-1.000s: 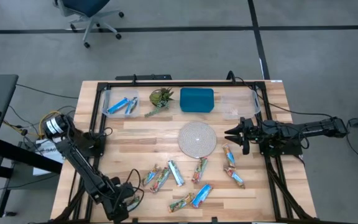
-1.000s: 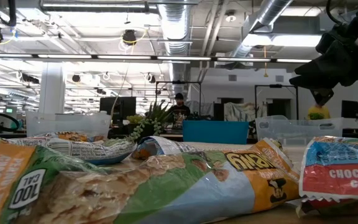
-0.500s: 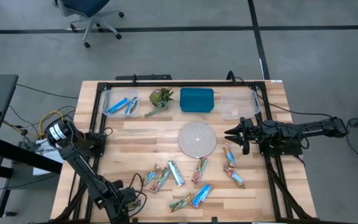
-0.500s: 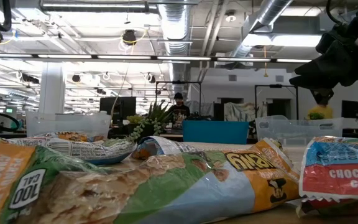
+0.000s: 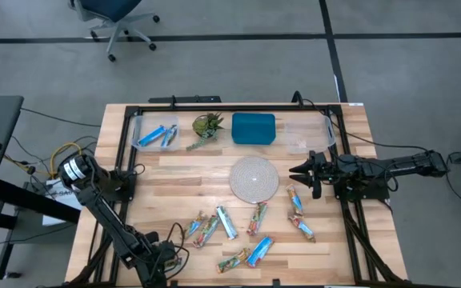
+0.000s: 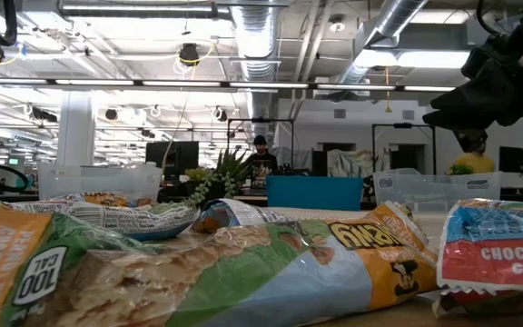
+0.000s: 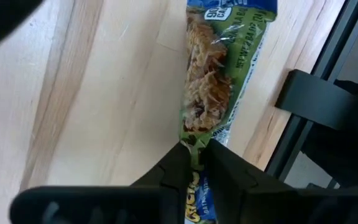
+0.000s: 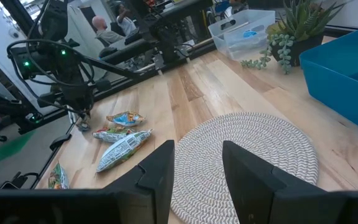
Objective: Pick and place Granola Bars by type
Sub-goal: Put the blue granola bar into the left transparent bin
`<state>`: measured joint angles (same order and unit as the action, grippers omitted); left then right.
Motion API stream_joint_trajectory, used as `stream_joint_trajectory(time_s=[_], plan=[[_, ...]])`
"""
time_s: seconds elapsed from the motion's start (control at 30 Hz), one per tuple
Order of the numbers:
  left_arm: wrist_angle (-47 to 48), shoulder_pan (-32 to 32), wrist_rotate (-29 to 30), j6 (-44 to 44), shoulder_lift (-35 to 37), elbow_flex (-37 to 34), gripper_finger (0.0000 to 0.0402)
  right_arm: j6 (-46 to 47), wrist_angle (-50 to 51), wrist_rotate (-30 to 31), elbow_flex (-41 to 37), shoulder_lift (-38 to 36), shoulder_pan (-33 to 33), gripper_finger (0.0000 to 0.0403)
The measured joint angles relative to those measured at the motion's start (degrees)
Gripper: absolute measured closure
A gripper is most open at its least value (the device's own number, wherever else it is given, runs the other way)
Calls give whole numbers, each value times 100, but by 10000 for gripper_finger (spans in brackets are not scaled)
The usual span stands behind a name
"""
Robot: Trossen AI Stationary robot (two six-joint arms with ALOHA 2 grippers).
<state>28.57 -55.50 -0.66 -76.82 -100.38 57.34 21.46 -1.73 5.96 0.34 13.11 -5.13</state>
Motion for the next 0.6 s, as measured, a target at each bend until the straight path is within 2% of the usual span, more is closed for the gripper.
stream_joint_trajectory(time_s=[0.23, 0.6], plan=[[132, 168, 286, -49, 317, 0, 369, 0, 0, 0, 0, 0, 0, 275], [1462, 865, 1615, -246, 2108, 0, 369, -1, 0, 1, 2, 0, 1, 275]])
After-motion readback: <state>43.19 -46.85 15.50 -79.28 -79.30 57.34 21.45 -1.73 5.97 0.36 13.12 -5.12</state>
